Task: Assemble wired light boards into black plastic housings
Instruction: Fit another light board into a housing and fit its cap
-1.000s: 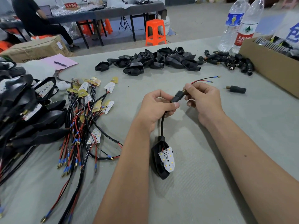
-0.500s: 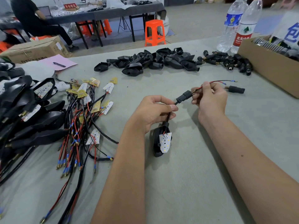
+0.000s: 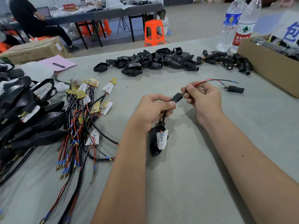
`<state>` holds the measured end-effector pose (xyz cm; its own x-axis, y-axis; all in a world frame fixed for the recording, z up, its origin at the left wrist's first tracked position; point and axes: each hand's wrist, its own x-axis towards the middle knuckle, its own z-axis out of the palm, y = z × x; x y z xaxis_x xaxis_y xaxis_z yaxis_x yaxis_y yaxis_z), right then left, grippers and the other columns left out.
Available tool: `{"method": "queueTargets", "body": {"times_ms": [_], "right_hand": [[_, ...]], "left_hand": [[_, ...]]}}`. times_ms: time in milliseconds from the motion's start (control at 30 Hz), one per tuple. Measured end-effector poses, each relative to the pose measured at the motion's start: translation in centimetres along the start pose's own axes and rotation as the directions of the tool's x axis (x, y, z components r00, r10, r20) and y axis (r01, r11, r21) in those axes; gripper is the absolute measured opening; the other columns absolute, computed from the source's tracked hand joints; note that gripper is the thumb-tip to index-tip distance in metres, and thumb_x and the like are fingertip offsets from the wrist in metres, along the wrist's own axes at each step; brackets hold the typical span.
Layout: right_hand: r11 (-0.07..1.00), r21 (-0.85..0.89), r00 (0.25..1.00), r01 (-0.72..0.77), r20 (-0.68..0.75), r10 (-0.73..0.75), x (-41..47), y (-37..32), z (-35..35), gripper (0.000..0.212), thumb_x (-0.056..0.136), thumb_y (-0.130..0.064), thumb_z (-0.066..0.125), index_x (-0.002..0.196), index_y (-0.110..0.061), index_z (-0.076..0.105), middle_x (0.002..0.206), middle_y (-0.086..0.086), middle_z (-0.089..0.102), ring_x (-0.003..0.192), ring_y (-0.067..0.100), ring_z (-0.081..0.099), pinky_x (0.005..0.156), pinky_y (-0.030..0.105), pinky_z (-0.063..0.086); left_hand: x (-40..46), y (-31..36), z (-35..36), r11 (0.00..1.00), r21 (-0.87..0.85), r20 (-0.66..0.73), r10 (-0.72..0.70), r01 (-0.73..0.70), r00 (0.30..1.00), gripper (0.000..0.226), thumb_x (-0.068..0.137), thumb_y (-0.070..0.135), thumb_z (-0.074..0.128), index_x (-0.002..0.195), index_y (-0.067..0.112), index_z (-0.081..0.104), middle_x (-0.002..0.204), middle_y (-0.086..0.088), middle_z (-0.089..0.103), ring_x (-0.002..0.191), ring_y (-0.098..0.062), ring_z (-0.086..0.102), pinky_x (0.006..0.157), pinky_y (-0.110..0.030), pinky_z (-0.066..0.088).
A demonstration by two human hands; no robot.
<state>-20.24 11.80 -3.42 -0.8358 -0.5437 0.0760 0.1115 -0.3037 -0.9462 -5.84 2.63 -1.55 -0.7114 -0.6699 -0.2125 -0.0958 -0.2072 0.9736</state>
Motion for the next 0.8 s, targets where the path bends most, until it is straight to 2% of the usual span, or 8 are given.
{"method": "queueTargets", "body": {"times_ms": [200, 267, 333, 467, 533, 633, 733, 800], "right_hand": [[0.983, 0.179, 0.982, -0.029, -0.178, 0.061, 0.3, -0.3, -0.1, 0.011, 0.096, -0.001, 0.068, 0.09, -0.01, 0.066, 0.078, 0.008, 0.076, 0.059, 0.01, 0.063, 0.056, 0.018, 0.049], [0.964, 0.263, 0.972, -0.029, -0.218, 0.089, 0.3, -0.5, -0.1, 0.01, 0.096, -0.001, 0.068, 0.091, -0.009, 0.065, 0.077, 0.009, 0.076, 0.058, 0.01, 0.062, 0.056, 0.018, 0.05], [0.952, 0.302, 0.978, -0.05, -0.18, 0.109, 0.3, -0.6, -0.1, 0.007, 0.097, -0.004, 0.068, 0.094, -0.009, 0.064, 0.078, 0.009, 0.076, 0.058, 0.009, 0.062, 0.056, 0.018, 0.049], [0.951, 0.273, 0.989, -0.149, 0.044, 0.142, 0.1, -0.4, 0.2, 0.007, 0.098, -0.007, 0.067, 0.094, -0.002, 0.069, 0.08, 0.009, 0.074, 0.061, 0.01, 0.059, 0.053, 0.017, 0.045], [0.96, 0.242, 0.99, -0.141, 0.042, 0.135, 0.1, -0.2, 0.3, 0.01, 0.098, -0.007, 0.067, 0.09, -0.002, 0.071, 0.079, 0.008, 0.075, 0.059, 0.01, 0.058, 0.051, 0.017, 0.045], [0.984, 0.166, 0.997, -0.065, -0.038, 0.072, 0.2, 0.0, 0.1, 0.013, 0.102, -0.013, 0.063, 0.089, -0.012, 0.065, 0.079, 0.01, 0.076, 0.052, 0.013, 0.056, 0.046, 0.021, 0.043], [0.997, 0.076, 0.994, 0.017, -0.108, -0.009, 0.3, 0.2, 0.2, 0.016, 0.108, -0.019, 0.051, 0.093, -0.019, 0.055, 0.075, 0.013, 0.076, 0.046, 0.017, 0.056, 0.043, 0.023, 0.043], [0.999, 0.019, 0.989, 0.043, -0.14, -0.04, 0.3, 0.4, 0.3, 0.015, 0.11, -0.022, 0.043, 0.095, -0.021, 0.049, 0.071, 0.014, 0.075, 0.043, 0.019, 0.056, 0.04, 0.023, 0.041]], "left_hand": [[-0.2, 0.1, -0.7, 1.0, 0.013, 0.058, -0.017, 0.016, 0.998, 0.01, 0.087, 0.0, 0.077, 0.086, 0.007, 0.07, 0.084, -0.015, 0.076, 0.063, -0.023, 0.067, 0.067, -0.027, 0.059], [-0.3, 0.2, -1.1, 1.0, 0.0, 0.066, -0.018, 0.018, 0.998, 0.009, 0.087, -0.002, 0.075, 0.086, 0.004, 0.069, 0.084, -0.016, 0.076, 0.063, -0.026, 0.067, 0.063, -0.028, 0.057], [-0.3, 0.2, -1.3, 1.0, -0.02, 0.053, -0.008, 0.009, 0.999, 0.009, 0.087, -0.004, 0.074, 0.084, 0.003, 0.069, 0.083, -0.017, 0.075, 0.063, -0.026, 0.067, 0.059, -0.028, 0.056], [-0.3, 0.3, -1.1, 0.998, -0.054, 0.046, 0.019, -0.016, 0.999, 0.01, 0.088, -0.006, 0.072, 0.083, 0.002, 0.068, 0.081, -0.016, 0.075, 0.062, -0.023, 0.066, 0.06, -0.026, 0.057], [-0.3, 0.2, -1.1, 0.999, -0.048, 0.047, 0.023, -0.021, 0.999, 0.008, 0.09, -0.005, 0.07, 0.085, 0.002, 0.068, 0.081, -0.015, 0.075, 0.062, -0.023, 0.066, 0.062, -0.027, 0.058], [-0.5, 0.4, -1.3, 0.999, -0.048, 0.094, 0.003, 0.001, 0.996, 0.003, 0.095, 0.004, 0.068, 0.097, 0.002, 0.067, 0.089, -0.018, 0.076, 0.07, -0.028, 0.069, 0.069, -0.033, 0.061], [-0.7, 0.6, -2.2, 0.995, 0.102, 0.22, -0.036, 0.014, 0.975, 0.036, 0.086, 0.015, 0.08, 0.117, 0.003, 0.063, 0.104, -0.017, 0.077, 0.088, -0.032, 0.075, 0.08, -0.036, 0.062], [-0.8, 0.6, -2.4, 0.972, 0.232, 0.266, -0.031, -0.033, 0.963, 0.054, 0.071, 0.023, 0.088, 0.116, 0.006, 0.065, 0.105, -0.016, 0.078, 0.102, -0.034, 0.074, 0.095, -0.041, 0.058]]}}
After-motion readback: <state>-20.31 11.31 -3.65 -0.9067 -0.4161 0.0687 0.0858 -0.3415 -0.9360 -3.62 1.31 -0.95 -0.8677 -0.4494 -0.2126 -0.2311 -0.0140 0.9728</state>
